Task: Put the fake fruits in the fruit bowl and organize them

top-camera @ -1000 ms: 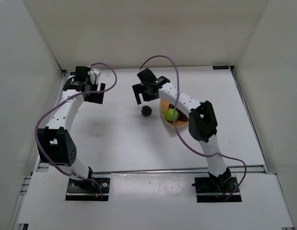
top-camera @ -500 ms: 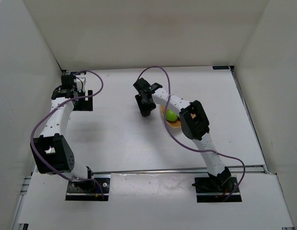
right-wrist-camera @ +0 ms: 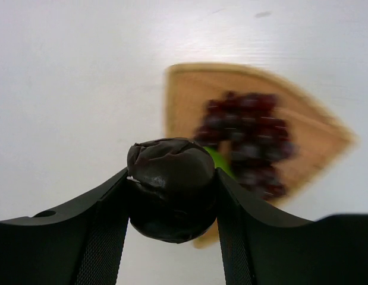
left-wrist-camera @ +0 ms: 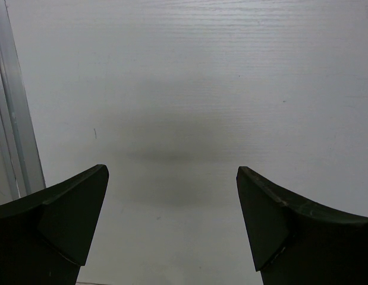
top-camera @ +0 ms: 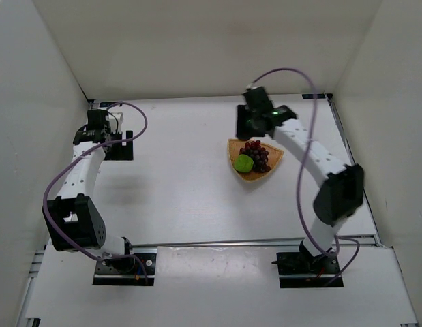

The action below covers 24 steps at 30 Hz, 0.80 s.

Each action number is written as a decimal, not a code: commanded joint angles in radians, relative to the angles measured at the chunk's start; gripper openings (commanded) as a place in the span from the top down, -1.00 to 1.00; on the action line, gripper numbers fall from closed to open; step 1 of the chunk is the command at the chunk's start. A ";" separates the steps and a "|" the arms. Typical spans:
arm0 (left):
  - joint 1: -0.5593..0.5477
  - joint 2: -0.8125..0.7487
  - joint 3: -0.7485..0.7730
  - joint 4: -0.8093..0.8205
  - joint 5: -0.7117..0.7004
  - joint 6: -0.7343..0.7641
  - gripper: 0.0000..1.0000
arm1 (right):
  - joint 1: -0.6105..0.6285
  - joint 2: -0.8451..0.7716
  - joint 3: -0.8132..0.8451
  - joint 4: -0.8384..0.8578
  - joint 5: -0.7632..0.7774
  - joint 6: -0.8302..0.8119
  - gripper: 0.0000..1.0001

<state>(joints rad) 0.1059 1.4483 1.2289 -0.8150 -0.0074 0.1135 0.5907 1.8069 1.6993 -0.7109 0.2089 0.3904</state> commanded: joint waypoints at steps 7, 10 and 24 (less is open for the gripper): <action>0.005 -0.062 -0.014 0.010 0.038 -0.009 -1.00 | -0.330 -0.100 -0.245 0.013 -0.006 0.038 0.62; 0.005 -0.062 -0.014 0.000 0.047 -0.009 -1.00 | -0.362 -0.019 -0.225 0.022 -0.061 0.015 0.62; 0.005 -0.071 -0.014 -0.018 0.047 0.000 -1.00 | -0.362 0.046 -0.185 -0.025 -0.059 -0.004 -0.75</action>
<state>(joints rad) 0.1059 1.4322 1.2186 -0.8200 0.0170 0.1123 0.2272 1.9057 1.5013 -0.7158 0.1684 0.4057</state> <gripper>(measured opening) 0.998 0.857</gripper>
